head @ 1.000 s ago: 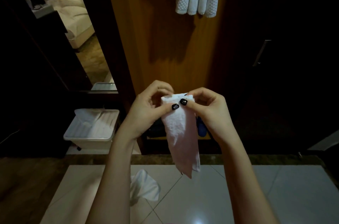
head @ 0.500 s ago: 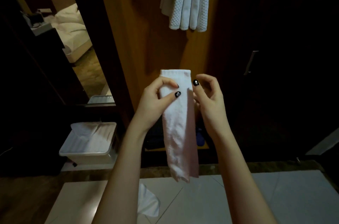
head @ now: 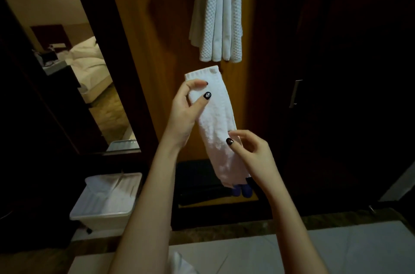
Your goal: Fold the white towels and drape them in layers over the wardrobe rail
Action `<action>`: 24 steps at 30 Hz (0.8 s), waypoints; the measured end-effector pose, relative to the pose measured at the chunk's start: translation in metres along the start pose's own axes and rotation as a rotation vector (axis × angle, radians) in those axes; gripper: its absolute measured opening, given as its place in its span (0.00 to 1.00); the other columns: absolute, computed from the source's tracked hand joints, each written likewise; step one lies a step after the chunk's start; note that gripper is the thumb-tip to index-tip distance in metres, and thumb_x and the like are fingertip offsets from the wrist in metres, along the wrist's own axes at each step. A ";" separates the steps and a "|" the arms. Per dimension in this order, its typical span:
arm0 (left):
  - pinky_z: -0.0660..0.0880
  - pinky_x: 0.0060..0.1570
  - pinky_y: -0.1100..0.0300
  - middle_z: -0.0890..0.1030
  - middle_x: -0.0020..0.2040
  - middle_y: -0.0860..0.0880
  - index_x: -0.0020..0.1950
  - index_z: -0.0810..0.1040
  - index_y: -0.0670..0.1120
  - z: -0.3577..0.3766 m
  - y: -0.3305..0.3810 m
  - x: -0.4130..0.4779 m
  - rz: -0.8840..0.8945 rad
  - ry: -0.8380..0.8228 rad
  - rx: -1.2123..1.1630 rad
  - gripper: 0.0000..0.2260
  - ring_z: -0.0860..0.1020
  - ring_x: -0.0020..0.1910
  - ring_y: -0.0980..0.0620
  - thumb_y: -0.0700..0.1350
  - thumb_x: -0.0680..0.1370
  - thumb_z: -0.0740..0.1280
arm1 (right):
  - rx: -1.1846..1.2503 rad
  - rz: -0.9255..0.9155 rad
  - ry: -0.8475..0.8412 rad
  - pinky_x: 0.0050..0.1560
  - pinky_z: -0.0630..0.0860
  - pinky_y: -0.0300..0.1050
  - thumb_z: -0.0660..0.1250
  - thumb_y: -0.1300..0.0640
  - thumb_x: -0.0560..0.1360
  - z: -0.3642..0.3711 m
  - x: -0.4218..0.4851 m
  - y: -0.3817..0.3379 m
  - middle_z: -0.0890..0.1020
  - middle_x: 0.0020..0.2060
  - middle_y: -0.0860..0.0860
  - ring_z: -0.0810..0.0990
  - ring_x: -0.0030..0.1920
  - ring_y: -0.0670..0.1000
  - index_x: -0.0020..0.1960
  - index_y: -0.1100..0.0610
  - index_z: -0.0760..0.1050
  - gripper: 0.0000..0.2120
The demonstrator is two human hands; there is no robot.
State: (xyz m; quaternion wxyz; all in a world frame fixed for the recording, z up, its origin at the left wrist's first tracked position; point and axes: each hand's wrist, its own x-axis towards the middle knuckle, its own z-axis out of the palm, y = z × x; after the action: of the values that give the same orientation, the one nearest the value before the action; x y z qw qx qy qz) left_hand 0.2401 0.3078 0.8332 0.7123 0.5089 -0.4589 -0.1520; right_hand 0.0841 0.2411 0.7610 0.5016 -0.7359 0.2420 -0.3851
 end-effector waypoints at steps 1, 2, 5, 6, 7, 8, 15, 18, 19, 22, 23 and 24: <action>0.76 0.58 0.54 0.76 0.56 0.50 0.54 0.76 0.51 0.000 0.002 0.003 0.013 -0.007 0.017 0.08 0.76 0.59 0.53 0.42 0.76 0.67 | -0.016 0.026 -0.003 0.49 0.73 0.28 0.72 0.54 0.75 0.001 -0.001 0.001 0.83 0.48 0.40 0.79 0.51 0.36 0.50 0.48 0.80 0.05; 0.75 0.62 0.49 0.77 0.57 0.49 0.54 0.76 0.52 0.001 0.004 0.006 0.023 -0.009 0.033 0.08 0.76 0.61 0.49 0.44 0.76 0.68 | -0.029 0.054 -0.003 0.47 0.74 0.30 0.73 0.54 0.74 0.002 -0.002 0.002 0.83 0.47 0.42 0.79 0.49 0.37 0.49 0.48 0.80 0.05; 0.71 0.65 0.40 0.76 0.58 0.48 0.55 0.76 0.53 0.001 0.007 0.013 0.049 0.026 0.045 0.09 0.74 0.64 0.43 0.46 0.76 0.68 | -0.162 0.123 -0.030 0.41 0.74 0.35 0.75 0.54 0.71 0.007 -0.003 0.009 0.80 0.42 0.46 0.78 0.43 0.43 0.45 0.55 0.78 0.08; 0.71 0.65 0.39 0.76 0.58 0.48 0.55 0.76 0.53 0.001 0.008 0.014 0.050 0.041 0.043 0.09 0.74 0.64 0.42 0.45 0.76 0.68 | -0.243 0.126 -0.036 0.37 0.69 0.33 0.75 0.56 0.70 0.009 -0.003 0.011 0.78 0.39 0.47 0.75 0.39 0.44 0.42 0.58 0.76 0.09; 0.71 0.65 0.39 0.76 0.58 0.49 0.55 0.75 0.52 0.001 0.008 0.016 0.053 0.057 0.044 0.09 0.74 0.64 0.43 0.44 0.76 0.67 | -0.312 0.121 -0.037 0.35 0.66 0.35 0.75 0.57 0.71 0.011 -0.005 0.012 0.74 0.36 0.48 0.71 0.36 0.44 0.39 0.61 0.72 0.12; 0.71 0.65 0.40 0.76 0.58 0.49 0.56 0.75 0.51 0.000 0.008 0.018 0.057 0.077 0.058 0.09 0.74 0.64 0.43 0.44 0.76 0.67 | -0.349 0.115 -0.037 0.33 0.64 0.36 0.73 0.58 0.71 0.014 -0.006 0.014 0.71 0.33 0.49 0.67 0.34 0.45 0.36 0.61 0.69 0.14; 0.73 0.64 0.53 0.68 0.64 0.48 0.61 0.71 0.49 -0.008 -0.009 0.033 0.013 0.203 0.330 0.11 0.70 0.65 0.49 0.39 0.80 0.64 | -0.324 0.052 -0.048 0.31 0.67 0.32 0.62 0.56 0.80 0.003 -0.015 0.004 0.72 0.35 0.48 0.69 0.33 0.44 0.41 0.53 0.66 0.10; 0.71 0.54 0.71 0.66 0.66 0.47 0.65 0.71 0.48 -0.007 -0.016 0.036 0.011 0.223 0.469 0.13 0.68 0.66 0.51 0.41 0.80 0.64 | -0.334 0.025 0.000 0.29 0.67 0.33 0.60 0.54 0.81 0.002 -0.018 0.004 0.72 0.33 0.49 0.69 0.32 0.45 0.40 0.54 0.65 0.12; 0.70 0.51 0.74 0.66 0.67 0.47 0.66 0.71 0.47 -0.008 -0.018 0.036 0.005 0.225 0.494 0.14 0.67 0.66 0.52 0.42 0.80 0.64 | -0.328 0.012 0.039 0.28 0.66 0.33 0.60 0.55 0.81 0.002 -0.019 0.005 0.71 0.32 0.50 0.69 0.30 0.45 0.39 0.54 0.65 0.12; 0.69 0.54 0.70 0.65 0.68 0.46 0.67 0.70 0.46 -0.010 -0.024 0.036 -0.018 0.248 0.481 0.15 0.67 0.66 0.52 0.42 0.81 0.64 | -0.291 -0.046 0.153 0.27 0.63 0.35 0.61 0.56 0.81 0.000 -0.020 0.008 0.67 0.27 0.48 0.67 0.27 0.44 0.35 0.52 0.62 0.16; 0.69 0.54 0.72 0.65 0.68 0.45 0.68 0.70 0.45 -0.010 -0.026 0.036 -0.025 0.258 0.452 0.15 0.67 0.66 0.52 0.41 0.81 0.64 | -0.285 -0.063 0.170 0.27 0.62 0.35 0.62 0.56 0.81 -0.001 -0.020 0.009 0.67 0.27 0.48 0.67 0.26 0.43 0.35 0.52 0.62 0.17; 0.70 0.52 0.74 0.65 0.68 0.45 0.68 0.69 0.44 -0.010 -0.027 0.035 -0.037 0.269 0.419 0.16 0.67 0.65 0.52 0.41 0.81 0.64 | -0.272 -0.072 0.178 0.27 0.62 0.35 0.62 0.56 0.81 -0.001 -0.020 0.009 0.67 0.26 0.47 0.67 0.26 0.43 0.34 0.51 0.62 0.17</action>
State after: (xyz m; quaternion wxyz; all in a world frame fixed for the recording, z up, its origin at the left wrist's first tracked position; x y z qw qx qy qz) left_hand 0.2738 0.2775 0.8265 0.6429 0.6693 -0.3724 0.0026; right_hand 0.0718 0.2523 0.7466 0.3597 -0.7682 0.3089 -0.4302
